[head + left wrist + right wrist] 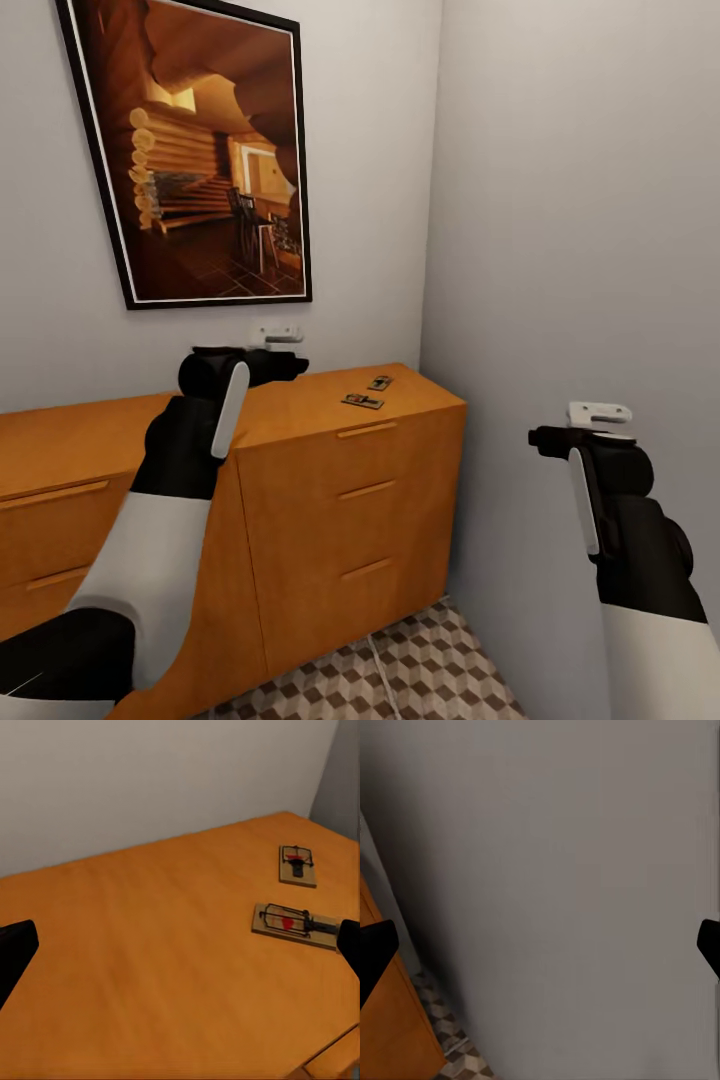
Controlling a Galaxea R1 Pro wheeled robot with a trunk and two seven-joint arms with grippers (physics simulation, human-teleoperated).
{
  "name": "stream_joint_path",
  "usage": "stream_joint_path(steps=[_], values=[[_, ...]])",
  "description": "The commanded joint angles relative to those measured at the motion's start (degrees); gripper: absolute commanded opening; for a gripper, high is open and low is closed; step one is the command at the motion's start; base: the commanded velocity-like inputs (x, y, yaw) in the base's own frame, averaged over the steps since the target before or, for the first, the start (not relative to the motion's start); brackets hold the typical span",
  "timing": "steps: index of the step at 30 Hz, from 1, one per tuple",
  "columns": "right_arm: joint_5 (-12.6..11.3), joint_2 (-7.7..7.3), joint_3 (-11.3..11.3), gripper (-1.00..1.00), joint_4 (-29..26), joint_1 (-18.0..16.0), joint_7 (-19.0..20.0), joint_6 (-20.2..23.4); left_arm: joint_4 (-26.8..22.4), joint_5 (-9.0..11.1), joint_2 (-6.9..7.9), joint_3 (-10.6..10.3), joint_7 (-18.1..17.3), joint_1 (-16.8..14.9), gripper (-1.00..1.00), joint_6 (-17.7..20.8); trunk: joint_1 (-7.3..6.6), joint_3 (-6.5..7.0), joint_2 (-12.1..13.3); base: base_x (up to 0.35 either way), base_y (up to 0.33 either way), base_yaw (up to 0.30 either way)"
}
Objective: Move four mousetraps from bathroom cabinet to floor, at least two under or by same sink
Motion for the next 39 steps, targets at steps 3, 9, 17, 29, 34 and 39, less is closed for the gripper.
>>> stream_joint_path(steps=[3,9,17,29,34,39], values=[[0.4,-0.01,0.1,1.0,-0.2,0.0,0.2,0.3,0.9,0.7,-0.04,0.0,0.3,0.1,1.0,0.2,-0.01,-0.07,0.0,0.0,0.0,0.0],[0.3,0.07,0.2,1.0,-0.4,0.1,0.3,0.3,2.6,0.9,-0.06,0.0,0.3,0.2,1.0,0.2,-0.01,-0.07,0.0,0.0,0.0,0.0],[0.3,0.92,0.2,1.0,-0.4,0.2,0.3,0.3,2.6,0.9,-0.01,0.0,0.3,0.2,1.0,0.2,-0.01,-0.07,0.0,0.0,0.0,0.0],[0.5,4.52,1.2,1.0,-0.1,-3.0,-0.1,0.3,2.5,0.9,0.06,0.0,0.4,0.2,1.0,0.2,-0.01,-0.07,0.0,0.0,0.0,0.0],[0.8,6.14,2.8,1.0,0.0,-4.6,-0.3,0.3,2.4,1.0,0.08,0.0,0.4,0.2,1.0,0.3,-0.01,-0.07,0.0,0.0,0.0,0.0],[1.0,7.75,4.4,1.0,0.0,-6.2,-0.3,0.3,2.4,1.0,0.08,0.0,0.4,0.2,1.0,0.3,-0.01,-0.07,0.0,0.0,0.0,0.0]])
